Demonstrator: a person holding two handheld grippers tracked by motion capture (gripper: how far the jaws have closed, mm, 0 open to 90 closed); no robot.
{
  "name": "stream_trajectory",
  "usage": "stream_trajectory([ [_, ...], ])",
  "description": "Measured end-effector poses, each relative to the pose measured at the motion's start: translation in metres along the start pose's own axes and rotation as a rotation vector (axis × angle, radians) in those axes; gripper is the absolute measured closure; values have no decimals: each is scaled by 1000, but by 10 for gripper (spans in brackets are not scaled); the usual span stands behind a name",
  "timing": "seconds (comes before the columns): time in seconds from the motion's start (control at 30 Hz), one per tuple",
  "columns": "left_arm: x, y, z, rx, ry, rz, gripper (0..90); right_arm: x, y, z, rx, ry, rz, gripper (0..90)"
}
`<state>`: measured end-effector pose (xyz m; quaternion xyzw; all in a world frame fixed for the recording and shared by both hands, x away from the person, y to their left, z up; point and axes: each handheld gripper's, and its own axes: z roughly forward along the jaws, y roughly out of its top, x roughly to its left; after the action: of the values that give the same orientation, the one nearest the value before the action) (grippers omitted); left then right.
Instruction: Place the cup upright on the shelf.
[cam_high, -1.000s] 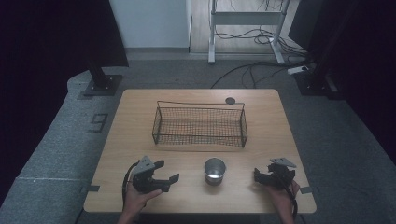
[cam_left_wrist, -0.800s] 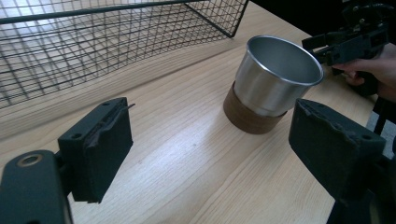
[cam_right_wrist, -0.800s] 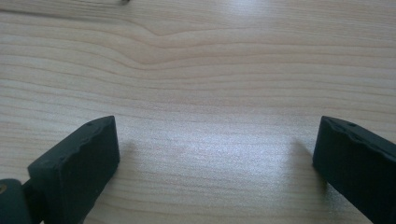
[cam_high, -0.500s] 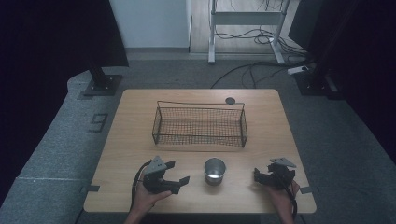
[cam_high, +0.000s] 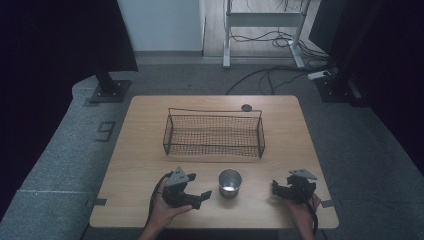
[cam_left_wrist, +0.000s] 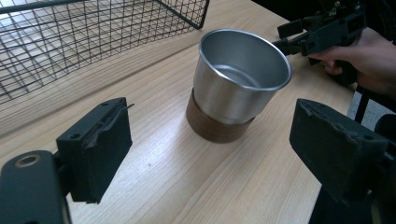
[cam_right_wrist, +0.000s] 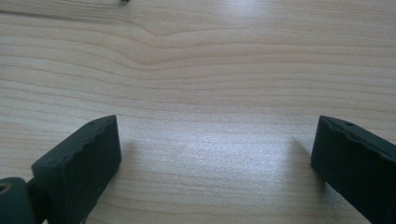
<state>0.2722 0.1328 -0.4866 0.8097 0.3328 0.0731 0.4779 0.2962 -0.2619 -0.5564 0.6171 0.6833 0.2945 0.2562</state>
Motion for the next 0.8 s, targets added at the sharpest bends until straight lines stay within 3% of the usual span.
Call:
stream_trajectory([
  [0.8, -8, 6, 36, 52, -13, 6, 114, 1, -2, -2, -6, 2, -3, 39],
])
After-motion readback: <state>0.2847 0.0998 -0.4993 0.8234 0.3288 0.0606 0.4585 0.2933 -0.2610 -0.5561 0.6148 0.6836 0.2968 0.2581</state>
